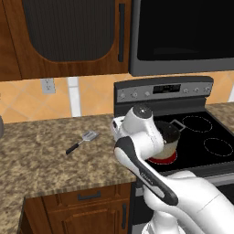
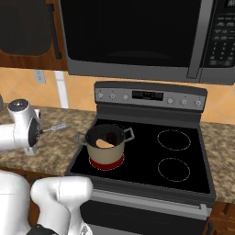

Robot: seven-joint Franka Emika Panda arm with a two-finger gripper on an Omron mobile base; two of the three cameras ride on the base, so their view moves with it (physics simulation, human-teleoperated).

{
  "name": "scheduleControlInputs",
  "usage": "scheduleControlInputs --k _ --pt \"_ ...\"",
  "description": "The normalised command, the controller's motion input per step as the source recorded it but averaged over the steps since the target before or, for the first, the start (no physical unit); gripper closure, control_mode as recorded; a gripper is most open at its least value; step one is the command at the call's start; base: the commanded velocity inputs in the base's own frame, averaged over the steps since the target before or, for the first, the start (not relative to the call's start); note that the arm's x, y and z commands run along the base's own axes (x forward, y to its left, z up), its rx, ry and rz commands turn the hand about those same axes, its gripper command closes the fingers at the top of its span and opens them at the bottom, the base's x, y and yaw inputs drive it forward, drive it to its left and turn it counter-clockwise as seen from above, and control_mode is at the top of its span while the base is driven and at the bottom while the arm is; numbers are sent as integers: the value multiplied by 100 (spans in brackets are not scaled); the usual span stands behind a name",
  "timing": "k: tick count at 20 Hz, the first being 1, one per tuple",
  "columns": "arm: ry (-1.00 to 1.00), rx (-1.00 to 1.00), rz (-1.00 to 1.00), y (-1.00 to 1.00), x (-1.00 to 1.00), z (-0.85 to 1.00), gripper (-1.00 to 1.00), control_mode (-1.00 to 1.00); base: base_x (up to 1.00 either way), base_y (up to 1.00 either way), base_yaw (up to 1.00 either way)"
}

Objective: Put the squash and avocado in the pot. Retrieve the spatula and lightly stir the vegetables in the pot.

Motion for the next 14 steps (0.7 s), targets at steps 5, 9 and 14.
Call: scheduleControlInputs --k 5,9,14 --pt "14 -12 41 100 34 5 -100 -100 0 0 0" --pt "23 -26 11 100 71 22 -100 -100 0 0 0" --pt "22 -20 13 46 22 -12 -100 -100 0 0 0"
